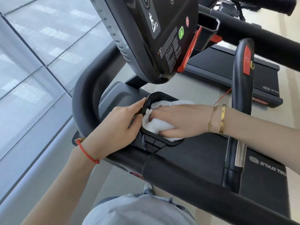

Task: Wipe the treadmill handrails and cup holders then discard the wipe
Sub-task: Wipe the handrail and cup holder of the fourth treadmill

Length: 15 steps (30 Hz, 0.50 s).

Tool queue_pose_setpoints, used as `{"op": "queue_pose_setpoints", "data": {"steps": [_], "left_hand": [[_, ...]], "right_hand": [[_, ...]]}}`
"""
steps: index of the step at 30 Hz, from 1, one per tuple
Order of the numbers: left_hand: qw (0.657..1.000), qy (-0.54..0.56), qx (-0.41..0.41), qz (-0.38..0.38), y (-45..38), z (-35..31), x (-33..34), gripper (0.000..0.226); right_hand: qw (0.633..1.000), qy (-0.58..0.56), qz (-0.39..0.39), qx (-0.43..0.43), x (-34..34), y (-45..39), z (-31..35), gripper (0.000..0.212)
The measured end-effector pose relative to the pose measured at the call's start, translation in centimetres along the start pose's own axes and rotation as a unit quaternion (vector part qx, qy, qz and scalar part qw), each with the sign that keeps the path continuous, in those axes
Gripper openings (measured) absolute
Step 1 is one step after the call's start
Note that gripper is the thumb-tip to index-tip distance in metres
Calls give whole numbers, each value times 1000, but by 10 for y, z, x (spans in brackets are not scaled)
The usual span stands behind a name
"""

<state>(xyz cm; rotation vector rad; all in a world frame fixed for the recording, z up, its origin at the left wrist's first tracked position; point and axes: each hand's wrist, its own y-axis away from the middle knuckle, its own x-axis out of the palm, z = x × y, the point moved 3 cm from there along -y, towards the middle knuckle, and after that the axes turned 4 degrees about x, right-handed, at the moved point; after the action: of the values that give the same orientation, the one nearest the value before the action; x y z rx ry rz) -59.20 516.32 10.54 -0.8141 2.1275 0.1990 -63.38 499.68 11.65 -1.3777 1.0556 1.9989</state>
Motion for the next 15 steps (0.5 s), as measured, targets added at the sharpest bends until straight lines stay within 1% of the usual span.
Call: {"op": "queue_pose_setpoints", "data": {"steps": [1,2,4,5,6,8,10,11,15], "left_hand": [[1000,-8,1,3,1,0,1,55],[1000,-14,0,6,1,1,1,54],[1000,-20,-1,9,3,2,1,54],[1000,-18,-1,9,3,2,1,54],[1000,-13,-1,7,3,2,1,54],[1000,2,-1,5,3,2,0,53],[1000,15,1,0,3,1,-1,52],[1000,20,-1,-3,3,1,-1,52],[1000,22,-10,-10,3,2,1,53]], "right_hand": [[1000,13,6,-3,3,-4,-2,25],[999,48,18,6,6,-9,-2,27],[992,119,40,-7,12,-17,1,28],[989,134,53,-5,14,-19,1,29],[989,133,69,16,14,-20,1,29],[990,76,93,69,13,-18,1,27],[985,60,118,106,11,-17,1,17],[984,61,119,118,11,-17,1,14],[980,84,121,132,11,-17,-1,19]]}}
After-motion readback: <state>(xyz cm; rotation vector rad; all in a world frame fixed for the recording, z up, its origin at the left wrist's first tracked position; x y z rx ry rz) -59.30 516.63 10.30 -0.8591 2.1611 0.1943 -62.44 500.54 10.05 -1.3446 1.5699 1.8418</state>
